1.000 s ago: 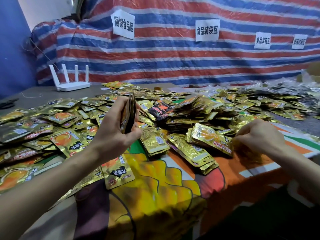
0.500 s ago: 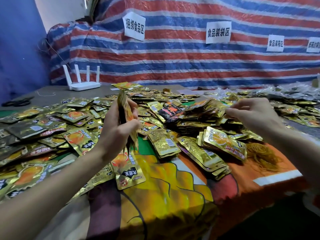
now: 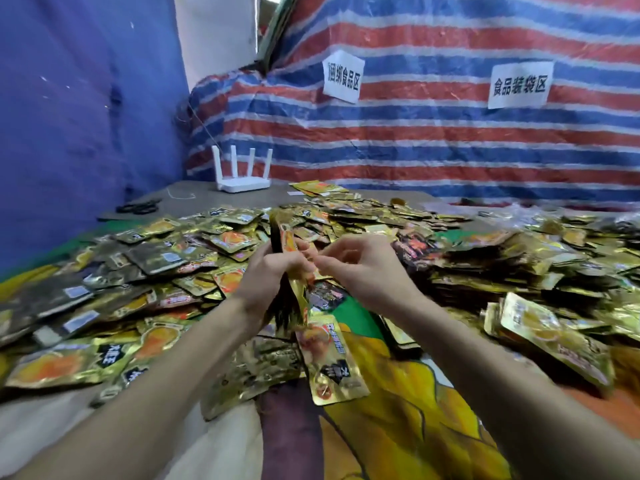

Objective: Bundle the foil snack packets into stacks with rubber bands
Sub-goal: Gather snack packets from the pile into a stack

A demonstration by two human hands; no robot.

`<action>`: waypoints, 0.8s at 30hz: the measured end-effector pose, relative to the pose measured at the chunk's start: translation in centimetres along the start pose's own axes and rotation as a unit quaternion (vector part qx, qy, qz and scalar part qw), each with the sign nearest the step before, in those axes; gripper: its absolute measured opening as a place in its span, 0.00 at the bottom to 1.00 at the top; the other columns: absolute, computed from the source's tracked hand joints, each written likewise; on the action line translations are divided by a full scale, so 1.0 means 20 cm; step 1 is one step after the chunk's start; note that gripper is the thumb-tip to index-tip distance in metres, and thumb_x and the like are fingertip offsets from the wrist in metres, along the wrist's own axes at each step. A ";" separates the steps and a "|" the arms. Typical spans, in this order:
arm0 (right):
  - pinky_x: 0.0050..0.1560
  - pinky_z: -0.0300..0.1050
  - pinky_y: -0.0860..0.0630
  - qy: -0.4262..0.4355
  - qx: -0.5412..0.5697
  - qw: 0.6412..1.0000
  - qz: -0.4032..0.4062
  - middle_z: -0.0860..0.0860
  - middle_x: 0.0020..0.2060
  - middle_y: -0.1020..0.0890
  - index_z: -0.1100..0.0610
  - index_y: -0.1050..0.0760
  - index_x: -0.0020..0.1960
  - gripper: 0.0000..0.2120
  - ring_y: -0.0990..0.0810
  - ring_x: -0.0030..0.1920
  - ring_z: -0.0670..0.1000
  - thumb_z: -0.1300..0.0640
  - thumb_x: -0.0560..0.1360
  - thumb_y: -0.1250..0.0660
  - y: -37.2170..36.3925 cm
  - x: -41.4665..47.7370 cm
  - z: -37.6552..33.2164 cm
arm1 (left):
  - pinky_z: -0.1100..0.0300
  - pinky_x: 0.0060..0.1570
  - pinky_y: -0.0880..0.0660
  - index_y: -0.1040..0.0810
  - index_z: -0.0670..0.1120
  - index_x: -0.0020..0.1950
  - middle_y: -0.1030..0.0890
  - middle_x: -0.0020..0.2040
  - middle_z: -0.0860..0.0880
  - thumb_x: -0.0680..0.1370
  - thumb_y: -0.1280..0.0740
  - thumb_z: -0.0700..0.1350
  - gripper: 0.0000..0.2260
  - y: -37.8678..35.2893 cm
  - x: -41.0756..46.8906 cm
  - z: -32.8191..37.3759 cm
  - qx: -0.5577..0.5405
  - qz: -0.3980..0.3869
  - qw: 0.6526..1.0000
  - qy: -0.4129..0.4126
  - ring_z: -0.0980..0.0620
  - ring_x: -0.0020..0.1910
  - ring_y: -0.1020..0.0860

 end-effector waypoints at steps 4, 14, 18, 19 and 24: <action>0.33 0.35 0.30 0.021 -0.007 0.999 0.041 0.49 0.33 0.18 0.57 0.16 0.45 0.06 0.25 0.31 0.40 0.55 0.76 0.27 -0.12 0.06 0.03 | 0.54 0.44 0.28 0.22 0.33 0.55 0.23 0.40 0.41 0.60 0.30 0.42 0.25 0.08 0.02 0.00 0.015 0.035 0.998 0.053 0.49 0.36 0.24; 0.30 0.37 0.32 -0.031 0.211 0.976 -0.038 0.49 0.30 0.21 0.56 0.18 0.38 0.09 0.28 0.30 0.46 0.57 0.77 0.28 -0.22 0.07 0.20 | 0.54 0.37 0.30 0.22 0.36 0.46 0.26 0.33 0.45 0.61 0.31 0.41 0.15 0.10 0.01 -0.07 -0.007 -0.045 0.981 0.186 0.49 0.30 0.27; 0.36 0.38 0.33 -0.112 0.427 0.884 -0.151 0.51 0.33 0.22 0.56 0.21 0.34 0.06 0.29 0.34 0.47 0.60 0.69 0.33 -0.22 0.05 0.18 | 0.55 0.33 0.30 0.24 0.40 0.42 0.28 0.33 0.44 0.61 0.31 0.38 0.11 0.09 0.01 -0.08 -0.035 -0.055 0.981 0.181 0.48 0.28 0.27; 0.40 0.40 0.32 -0.112 0.458 0.868 -0.157 0.51 0.34 0.21 0.55 0.20 0.33 0.05 0.27 0.36 0.48 0.59 0.66 0.33 -0.22 0.05 0.17 | 0.54 0.34 0.29 0.23 0.40 0.41 0.28 0.33 0.43 0.62 0.32 0.37 0.08 0.10 0.02 -0.09 -0.031 -0.049 0.983 0.176 0.47 0.28 0.27; 0.50 0.45 0.23 -0.119 0.579 0.793 -0.149 0.54 0.35 0.18 0.58 0.18 0.34 0.11 0.19 0.39 0.52 0.61 0.68 0.38 -0.23 0.03 0.13 | 0.55 0.33 0.30 0.23 0.44 0.27 0.28 0.30 0.45 0.64 0.32 0.38 0.05 0.07 0.03 -0.11 -0.014 -0.049 0.988 0.145 0.49 0.28 0.28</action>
Point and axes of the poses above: each hand's wrist, its own x-axis towards the middle knuckle, its own y-axis out of the back of the hand, z = x × y, the point moved 5 cm from there along x, towards the middle knuckle
